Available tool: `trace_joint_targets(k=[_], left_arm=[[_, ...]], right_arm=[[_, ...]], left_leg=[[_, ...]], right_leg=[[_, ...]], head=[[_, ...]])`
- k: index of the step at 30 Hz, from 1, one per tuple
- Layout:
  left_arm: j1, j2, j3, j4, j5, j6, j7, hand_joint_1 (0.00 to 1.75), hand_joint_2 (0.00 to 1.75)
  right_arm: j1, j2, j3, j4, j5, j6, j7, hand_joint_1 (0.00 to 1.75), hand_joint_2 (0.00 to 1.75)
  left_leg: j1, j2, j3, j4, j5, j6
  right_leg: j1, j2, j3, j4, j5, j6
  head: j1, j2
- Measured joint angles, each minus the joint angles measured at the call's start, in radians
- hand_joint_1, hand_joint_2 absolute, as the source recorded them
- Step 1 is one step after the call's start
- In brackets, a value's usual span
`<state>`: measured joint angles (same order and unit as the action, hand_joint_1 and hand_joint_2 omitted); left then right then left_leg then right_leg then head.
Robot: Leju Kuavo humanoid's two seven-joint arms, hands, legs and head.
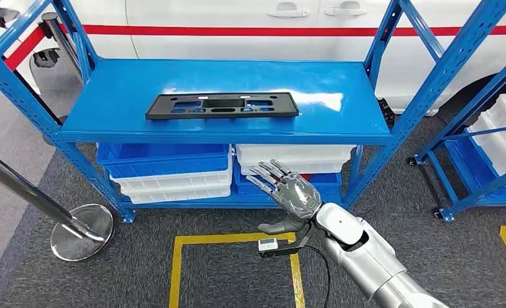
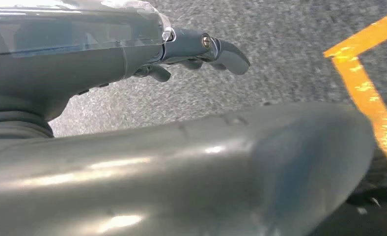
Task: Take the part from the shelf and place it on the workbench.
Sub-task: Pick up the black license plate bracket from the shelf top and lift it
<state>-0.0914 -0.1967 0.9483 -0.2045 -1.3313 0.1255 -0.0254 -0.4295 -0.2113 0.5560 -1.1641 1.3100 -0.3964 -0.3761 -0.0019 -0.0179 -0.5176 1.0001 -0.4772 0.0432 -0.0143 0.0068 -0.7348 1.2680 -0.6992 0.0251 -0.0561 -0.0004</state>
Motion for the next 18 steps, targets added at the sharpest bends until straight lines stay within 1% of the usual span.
trace_joint_targets(k=[1, 2, 3, 4, 5, 6, 7, 8, 9, 10, 11, 12, 13, 14, 15, 16, 17, 18], left_arm=[[0.000, 0.000, 0.000, 0.000, 0.000, 0.000, 0.000, 0.00, 0.00], [0.001, -0.001, 0.000, 0.000, 0.000, 0.000, 0.000, 0.00, 0.00], [0.002, -0.003, 0.000, 0.002, 0.000, 0.000, 0.000, 0.00, 0.00], [0.003, -0.004, 0.000, 0.003, 0.000, 0.000, 0.000, 0.00, 0.00], [0.002, -0.005, 0.000, 0.005, 0.000, 0.000, 0.000, 0.00, 0.00], [0.001, -0.006, 0.000, 0.006, 0.000, 0.000, -0.001, 0.00, 0.00], [-0.001, -0.006, 0.000, 0.006, 0.000, 0.001, -0.001, 0.00, 0.00], [-0.005, -0.005, 0.000, 0.006, 0.001, 0.001, -0.001, 0.00, 0.00], [-0.008, -0.005, 0.000, 0.006, 0.001, 0.001, -0.002, 0.00, 0.00], [-0.010, -0.005, 0.000, 0.006, 0.001, 0.001, -0.002, 0.00, 0.00], [-0.012, -0.005, 0.000, 0.006, 0.002, 0.001, -0.001, 0.00, 0.00], [-0.012, -0.005, 0.000, 0.006, 0.002, 0.001, -0.001, 0.00, 0.00], [-0.011, -0.005, 0.000, 0.006, 0.002, 0.001, 0.000, 0.00, 0.00], [-0.009, -0.005, 0.000, 0.006, 0.003, 0.001, 0.000, 0.00, 0.00], [-0.007, -0.005, 0.000, 0.006, 0.003, 0.001, 0.000, 0.00, 0.00], [-0.004, -0.005, 0.000, 0.006, 0.003, 0.002, 0.000, 0.00, 0.00], [-0.002, -0.005, 0.000, 0.006, 0.003, 0.002, 0.000, 0.00, 0.00], [0.001, -0.004, 0.000, 0.006, 0.003, 0.002, 0.000, 0.00, 0.00]], right_arm=[[0.000, 0.000, 0.000, 0.001, 0.000, 0.000, -0.001, 0.00, 0.00], [0.001, -0.001, 0.000, 0.002, 0.000, 0.000, -0.002, 0.00, 0.00], [0.003, -0.002, 0.001, 0.005, -0.001, 0.000, -0.003, 0.00, 0.00], [0.005, -0.003, 0.001, 0.007, -0.001, 0.000, -0.004, 0.00, 0.00], [0.007, -0.004, 0.002, 0.009, -0.002, 0.000, -0.005, 0.00, 0.00], [0.007, -0.005, 0.002, 0.009, -0.002, 0.000, -0.006, 0.00, 0.00], [0.004, -0.006, 0.002, 0.008, -0.003, 0.000, -0.006, 0.00, 0.00], [-0.001, -0.006, 0.002, 0.007, -0.004, -0.001, -0.007, 0.00, 0.00], [-0.007, -0.007, 0.002, 0.006, -0.006, -0.002, -0.009, 0.00, 0.00], [-0.011, -0.008, 0.002, 0.007, -0.009, -0.002, -0.011, 0.00, 0.00], [-0.013, -0.008, 0.002, 0.007, -0.012, -0.003, -0.014, 0.00, 0.00], [-0.013, -0.008, 0.003, 0.008, -0.016, -0.003, -0.017, 0.00, 0.00], [-0.013, -0.008, 0.004, 0.009, -0.018, -0.003, -0.020, 0.00, 0.00], [-0.013, -0.008, 0.005, 0.010, -0.020, -0.003, -0.021, 0.00, 0.00], [-0.013, -0.008, 0.005, 0.012, -0.021, -0.003, -0.022, 0.00, 0.00], [-0.013, -0.009, 0.006, 0.013, -0.021, -0.003, -0.022, 0.00, 0.00], [-0.013, -0.009, 0.006, 0.014, -0.022, -0.003, -0.022, 0.00, 0.00], [-0.013, -0.009, 0.007, 0.015, -0.022, -0.004, -0.023, 0.00, 0.00]], left_leg=[[-0.001, 0.000, 0.012, 0.000, -0.010, -0.001], [-0.001, 0.000, 0.021, 0.000, -0.020, -0.002], [-0.003, -0.001, 0.042, 0.002, -0.040, -0.004], [-0.005, -0.002, 0.059, 0.004, -0.061, -0.008], [-0.007, -0.003, 0.077, 0.003, -0.082, -0.012], [-0.009, -0.004, 0.093, 0.008, -0.094, -0.017], [-0.012, -0.005, 0.098, 0.023, -0.092, -0.021], [-0.012, -0.004, 0.090, 0.058, -0.076, -0.025], [-0.012, -0.002, 0.064, 0.117, -0.049, -0.031], [-0.010, 0.001, 0.023, 0.184, -0.031, -0.036], [-0.007, 0.004, -0.021, 0.245, -0.033, -0.041], [-0.004, 0.007, -0.062, 0.288, -0.061, -0.046], [-0.001, 0.008, -0.096, 0.308, -0.113, -0.051], [0.002, 0.010, -0.121, 0.308, -0.169, -0.054], [0.004, 0.011, -0.138, 0.290, -0.210, -0.056], [0.005, 0.012, -0.149, 0.255, -0.220, -0.056], [0.005, 0.012, -0.153, 0.203, -0.185, -0.054], [0.004, 0.012, -0.156, 0.142, -0.105, -0.049]], right_leg=[[0.001, 0.000, -0.001, -0.028, 0.021, -0.002], [0.002, -0.001, -0.002, -0.060, 0.067, -0.005], [0.006, -0.002, -0.006, -0.124, 0.153, -0.011], [0.010, -0.002, -0.005, -0.175, 0.243, -0.017], [0.014, -0.002, -0.002, -0.212, 0.318, -0.023], [0.015, 0.000, 0.005, -0.230, 0.354, -0.027], [0.014, 0.002, 0.019, -0.230, 0.356, -0.031], [0.011, 0.002, 0.034, -0.232, 0.349, -0.036], [0.008, 0.002, 0.050, -0.236, 0.340, -0.041], [0.007, 0.002, 0.067, -0.241, 0.329, -0.046], [0.006, 0.002, 0.084, -0.246, 0.316, -0.049], [0.005, 0.002, 0.100, -0.250, 0.303, -0.051], [0.005, 0.004, 0.117, -0.252, 0.288, -0.051], [0.004, 0.006, 0.137, -0.253, 0.272, -0.051], [0.003, 0.007, 0.157, -0.254, 0.255, -0.050], [0.003, 0.008, 0.179, -0.254, 0.238, -0.049], [0.003, 0.008, 0.200, -0.254, 0.222, -0.047], [0.003, 0.008, 0.217, -0.254, 0.206, -0.044]], head=[[0.000, 0.000], [0.000, 0.000], [0.000, 0.000], [0.000, 0.000], [0.001, 0.000], [0.002, 0.000], [0.002, 0.000], [0.002, 0.000], [0.002, 0.000], [0.002, 0.000], [0.002, 0.000], [0.002, 0.000], [0.002, 0.000], [0.002, 0.000], [0.002, 0.000], [0.002, 0.000], [0.002, 0.000], [0.002, 0.000]])
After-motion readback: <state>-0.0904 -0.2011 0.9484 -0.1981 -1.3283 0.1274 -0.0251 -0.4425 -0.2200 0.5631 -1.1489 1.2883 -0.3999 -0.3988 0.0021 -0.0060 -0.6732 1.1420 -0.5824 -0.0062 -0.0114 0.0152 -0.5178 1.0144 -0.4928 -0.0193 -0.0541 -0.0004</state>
